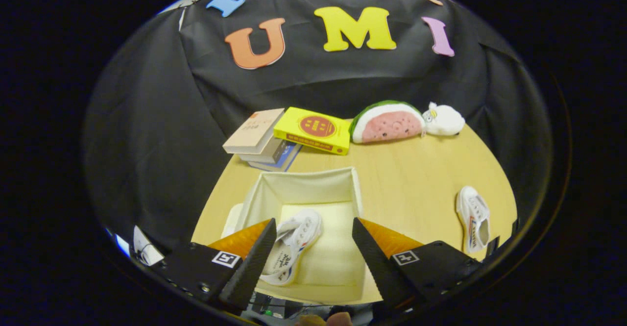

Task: Open the storage box then place both shoes into the box .Put the left shoe in first, then the right shoe, with the right side of both shoes facing outward in a uniform manner.

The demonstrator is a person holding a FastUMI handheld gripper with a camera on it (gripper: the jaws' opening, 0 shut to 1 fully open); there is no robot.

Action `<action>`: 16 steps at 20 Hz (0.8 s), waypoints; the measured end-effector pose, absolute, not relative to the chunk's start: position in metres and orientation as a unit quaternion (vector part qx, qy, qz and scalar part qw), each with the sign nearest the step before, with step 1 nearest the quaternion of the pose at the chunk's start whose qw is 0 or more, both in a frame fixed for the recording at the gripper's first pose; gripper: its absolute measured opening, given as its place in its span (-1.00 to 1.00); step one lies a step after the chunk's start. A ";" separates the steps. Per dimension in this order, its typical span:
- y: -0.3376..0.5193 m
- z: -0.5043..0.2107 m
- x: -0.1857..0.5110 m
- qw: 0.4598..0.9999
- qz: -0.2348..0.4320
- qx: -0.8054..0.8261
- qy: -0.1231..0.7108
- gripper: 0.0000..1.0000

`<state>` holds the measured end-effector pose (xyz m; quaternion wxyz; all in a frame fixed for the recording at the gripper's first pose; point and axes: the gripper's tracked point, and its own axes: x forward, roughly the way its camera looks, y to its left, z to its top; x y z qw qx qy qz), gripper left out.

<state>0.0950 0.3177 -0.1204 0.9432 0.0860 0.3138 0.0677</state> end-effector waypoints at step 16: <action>-0.008 -0.177 0.048 0.954 0.005 0.043 0.295 0.92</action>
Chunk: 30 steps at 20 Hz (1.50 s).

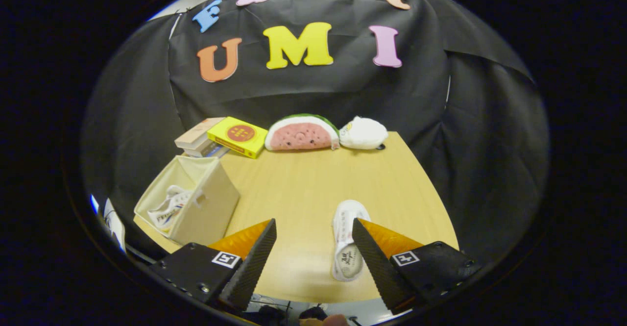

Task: Open the storage box then place both shoes into the box .Put the left shoe in first, then the right shoe, with the right side of both shoes facing outward in a uniform manner.

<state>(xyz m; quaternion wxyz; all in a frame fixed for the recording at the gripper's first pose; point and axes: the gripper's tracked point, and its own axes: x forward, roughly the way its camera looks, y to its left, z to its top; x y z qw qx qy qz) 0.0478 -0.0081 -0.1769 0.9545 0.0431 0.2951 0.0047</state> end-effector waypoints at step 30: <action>-0.090 -0.344 0.120 0.900 -0.048 0.076 0.425 -1.00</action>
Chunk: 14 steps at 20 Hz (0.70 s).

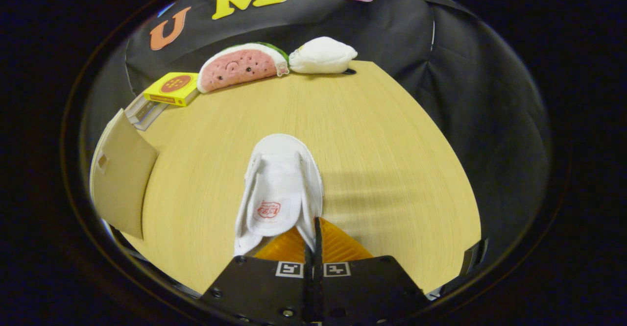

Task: Open the storage box then place both shoes into the box .Put the left shoe in first, then the right shoe, with the right side of both shoes facing outward in a uniform manner.

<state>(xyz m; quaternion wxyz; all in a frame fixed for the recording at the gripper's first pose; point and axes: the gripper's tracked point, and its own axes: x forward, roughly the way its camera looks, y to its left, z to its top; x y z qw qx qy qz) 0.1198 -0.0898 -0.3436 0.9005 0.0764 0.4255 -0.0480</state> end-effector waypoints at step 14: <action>-0.032 -0.280 0.071 0.885 -0.069 0.158 0.433 -1.00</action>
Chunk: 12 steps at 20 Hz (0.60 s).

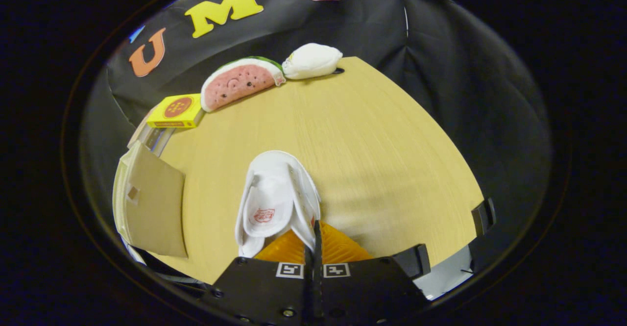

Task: Open the storage box then place both shoes into the box .Put the left shoe in first, then the right shoe, with the right side of both shoes facing outward in a uniform manner.

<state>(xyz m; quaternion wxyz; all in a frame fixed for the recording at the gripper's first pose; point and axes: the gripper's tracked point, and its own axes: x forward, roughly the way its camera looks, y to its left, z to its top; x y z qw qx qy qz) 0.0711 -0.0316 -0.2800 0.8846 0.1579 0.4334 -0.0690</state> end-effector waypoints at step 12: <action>0.153 -0.160 0.054 0.897 -0.043 0.197 0.394 -1.00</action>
